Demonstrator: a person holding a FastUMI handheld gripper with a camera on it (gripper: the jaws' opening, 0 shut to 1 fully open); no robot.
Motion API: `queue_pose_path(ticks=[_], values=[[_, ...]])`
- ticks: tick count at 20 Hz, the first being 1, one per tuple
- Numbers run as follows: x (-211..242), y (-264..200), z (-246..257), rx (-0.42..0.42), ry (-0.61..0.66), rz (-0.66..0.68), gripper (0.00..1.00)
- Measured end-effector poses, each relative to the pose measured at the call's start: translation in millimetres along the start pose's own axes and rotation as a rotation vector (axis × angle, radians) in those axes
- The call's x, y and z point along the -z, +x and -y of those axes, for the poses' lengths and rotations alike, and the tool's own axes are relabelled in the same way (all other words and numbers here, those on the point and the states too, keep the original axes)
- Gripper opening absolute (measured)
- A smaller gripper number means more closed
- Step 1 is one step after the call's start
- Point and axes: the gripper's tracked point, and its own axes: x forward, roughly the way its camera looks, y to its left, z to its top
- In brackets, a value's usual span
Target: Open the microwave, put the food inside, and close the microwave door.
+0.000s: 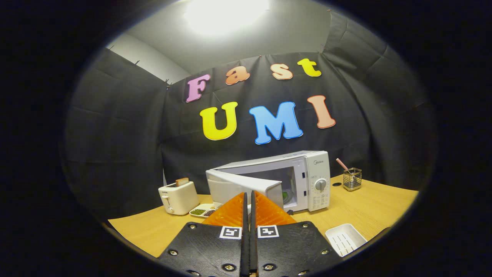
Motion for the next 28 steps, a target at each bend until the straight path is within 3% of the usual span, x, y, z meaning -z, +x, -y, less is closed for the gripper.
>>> queue_pose_path(ticks=[10, 15, 19, 24, 28], values=[[-7, 58, 69, 0.097, 0.046, -0.052, 0.01], [-8, 97, 97, 0.151, -0.008, -0.051, 0.01], [-3, 132, 103, 0.09, -0.034, -0.078, 0.01], [2, 172, 123, 0.108, -0.076, -0.109, 0.01], [40, 188, 110, 0.034, 0.014, -0.207, 0.01]])
